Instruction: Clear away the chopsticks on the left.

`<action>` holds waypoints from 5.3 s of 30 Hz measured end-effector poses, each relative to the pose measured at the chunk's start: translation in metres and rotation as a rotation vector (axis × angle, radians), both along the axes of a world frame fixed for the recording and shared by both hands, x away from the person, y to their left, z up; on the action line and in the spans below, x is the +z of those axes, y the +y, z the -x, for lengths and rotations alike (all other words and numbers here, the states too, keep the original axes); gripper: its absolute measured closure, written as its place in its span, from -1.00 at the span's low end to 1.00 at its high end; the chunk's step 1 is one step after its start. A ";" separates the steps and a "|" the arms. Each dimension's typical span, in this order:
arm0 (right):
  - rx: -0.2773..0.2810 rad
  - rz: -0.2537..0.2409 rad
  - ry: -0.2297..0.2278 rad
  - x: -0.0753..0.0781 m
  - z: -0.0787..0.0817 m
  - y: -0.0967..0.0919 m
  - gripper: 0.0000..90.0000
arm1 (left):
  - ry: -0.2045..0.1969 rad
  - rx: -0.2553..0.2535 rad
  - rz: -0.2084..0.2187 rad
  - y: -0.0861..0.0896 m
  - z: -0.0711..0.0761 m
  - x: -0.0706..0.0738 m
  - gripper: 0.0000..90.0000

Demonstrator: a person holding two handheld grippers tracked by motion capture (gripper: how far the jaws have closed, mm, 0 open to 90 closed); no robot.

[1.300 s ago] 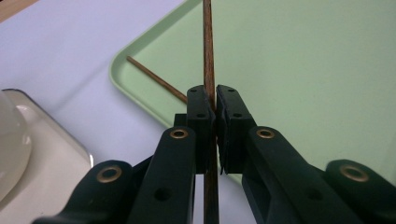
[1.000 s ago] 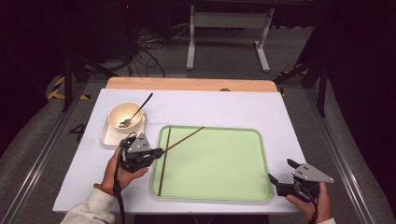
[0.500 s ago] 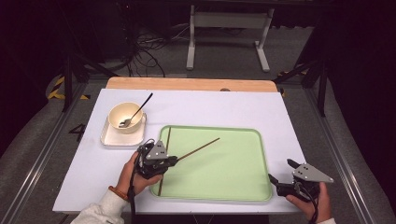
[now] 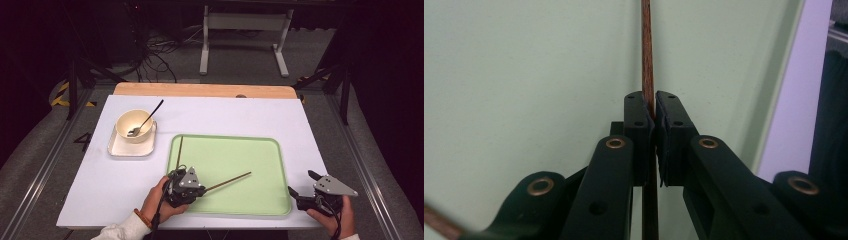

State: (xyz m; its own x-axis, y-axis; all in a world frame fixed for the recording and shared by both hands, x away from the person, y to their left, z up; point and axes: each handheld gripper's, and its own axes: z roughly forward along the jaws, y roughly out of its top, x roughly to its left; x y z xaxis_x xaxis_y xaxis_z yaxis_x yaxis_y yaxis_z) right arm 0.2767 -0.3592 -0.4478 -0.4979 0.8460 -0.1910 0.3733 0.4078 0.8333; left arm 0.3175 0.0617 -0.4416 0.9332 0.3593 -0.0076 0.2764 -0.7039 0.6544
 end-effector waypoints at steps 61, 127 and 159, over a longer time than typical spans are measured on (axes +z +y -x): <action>0.002 -0.004 0.009 -0.001 -0.001 0.000 -0.71 | -0.048 -0.096 0.089 -0.015 -0.018 0.007 1.00; 0.017 0.005 0.017 -0.003 0.000 0.004 -0.72 | -0.002 0.180 -0.048 0.030 -0.096 -0.006 0.83; 0.035 0.000 0.016 -0.002 0.001 0.005 -0.72 | -0.099 0.186 0.058 0.059 -0.074 -0.001 0.80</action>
State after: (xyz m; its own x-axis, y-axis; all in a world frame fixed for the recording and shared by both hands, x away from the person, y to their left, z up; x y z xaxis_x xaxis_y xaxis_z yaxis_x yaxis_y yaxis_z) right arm 0.2757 -0.3542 -0.4496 -0.5299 0.8281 -0.1828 0.3721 0.4207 0.8274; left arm 0.3919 0.1205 -0.4429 0.8479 0.5272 0.0552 0.3306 -0.6073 0.7224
